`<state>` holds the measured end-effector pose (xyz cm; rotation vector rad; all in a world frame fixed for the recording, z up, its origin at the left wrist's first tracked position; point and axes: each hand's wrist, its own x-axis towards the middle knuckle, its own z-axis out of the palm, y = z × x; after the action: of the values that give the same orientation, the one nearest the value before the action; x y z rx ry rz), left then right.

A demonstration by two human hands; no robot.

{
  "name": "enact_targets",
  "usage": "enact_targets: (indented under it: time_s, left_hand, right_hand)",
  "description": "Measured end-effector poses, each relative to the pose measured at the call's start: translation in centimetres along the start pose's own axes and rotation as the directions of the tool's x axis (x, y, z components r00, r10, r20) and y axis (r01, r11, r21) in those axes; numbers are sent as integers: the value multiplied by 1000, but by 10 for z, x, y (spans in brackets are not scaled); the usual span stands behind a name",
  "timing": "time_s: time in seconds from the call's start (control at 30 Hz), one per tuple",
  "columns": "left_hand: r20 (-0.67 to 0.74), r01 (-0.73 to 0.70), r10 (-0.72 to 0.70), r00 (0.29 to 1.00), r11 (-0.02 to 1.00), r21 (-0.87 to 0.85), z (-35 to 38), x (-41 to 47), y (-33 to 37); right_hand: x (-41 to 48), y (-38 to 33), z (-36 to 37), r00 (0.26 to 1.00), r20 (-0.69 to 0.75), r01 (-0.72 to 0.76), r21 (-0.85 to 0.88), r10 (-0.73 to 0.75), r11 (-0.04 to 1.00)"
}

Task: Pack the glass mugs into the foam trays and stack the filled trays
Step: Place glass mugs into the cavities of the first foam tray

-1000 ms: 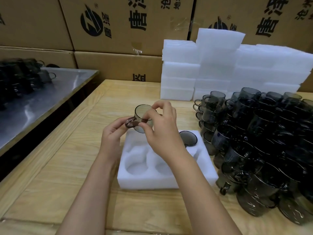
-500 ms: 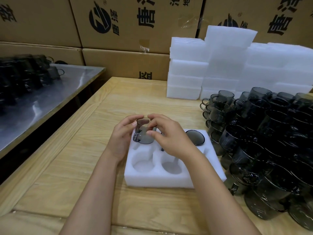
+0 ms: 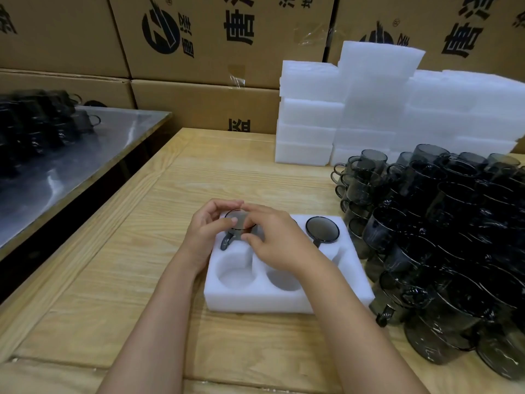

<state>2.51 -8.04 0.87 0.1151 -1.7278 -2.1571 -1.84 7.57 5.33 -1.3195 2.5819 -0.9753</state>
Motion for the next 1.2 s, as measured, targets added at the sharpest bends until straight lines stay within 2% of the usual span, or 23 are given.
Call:
enact_targets:
  time_s: [0.1, 0.2, 0.3, 0.4, 0.47, 0.5, 0.53, 0.57, 0.63, 0.7, 0.8, 0.9, 1.1, 1.2]
  left_hand:
    - [22, 50, -50, 999, 999, 16, 1, -2, 2]
    - [34, 30, -31, 999, 999, 39, 3, -4, 4]
    - [36, 36, -38, 999, 998, 52, 3, -5, 7]
    - [15, 33, -34, 999, 998, 61, 2, -7, 6]
    - [-6, 40, -40, 999, 999, 37, 1, -6, 4]
    - [-14, 48, -48, 999, 999, 20, 1, -5, 3]
    - [-19, 59, -59, 998, 998, 3, 0, -5, 2]
    - [-22, 71, -71, 997, 997, -8, 0, -5, 1]
    - [-23, 95, -95, 995, 995, -15, 1, -5, 1]
    - [-19, 119, -119, 993, 993, -8, 3, -5, 2]
    - [-15, 150, -151, 988, 988, -43, 8, -7, 5]
    - [-16, 162, -165, 986, 980, -119, 10, -10, 6]
    - [-23, 178, -182, 983, 976, -124, 8, -10, 5]
    - [-21, 184, -188, 982, 974, -130, 7, -10, 4]
  right_hand:
    - [-2, -2, 3, 999, 39, 14, -183, -7, 983]
    - [-4, -4, 5, 993, 114, 32, -372, 11, 928]
    - [-7, -9, 7, 989, 142, 29, -456, 40, 890]
    - [-12, -15, 6, 987, 142, -2, -455, 75, 890]
    - [-20, -16, -1, 994, -6, -99, -438, 107, 894]
    - [-25, -15, -8, 979, -159, -186, -433, 128, 882]
    - [-31, -14, -18, 929, -341, -291, -427, 146, 856]
    - [-36, -12, -29, 847, -506, -406, -420, 161, 812]
    - [-47, -6, -51, 693, -690, -621, -427, 207, 657]
    - [-54, 2, -65, 632, -717, -735, -433, 296, 522]
    - [-58, 10, -71, 641, -644, -761, -460, 418, 457]
    - [-60, 14, -73, 668, -591, -742, -485, 452, 463]
    - [-59, 15, -80, 663, -635, -736, -457, 396, 499]
    - [-59, 12, -78, 692, -658, -660, -411, 297, 628]
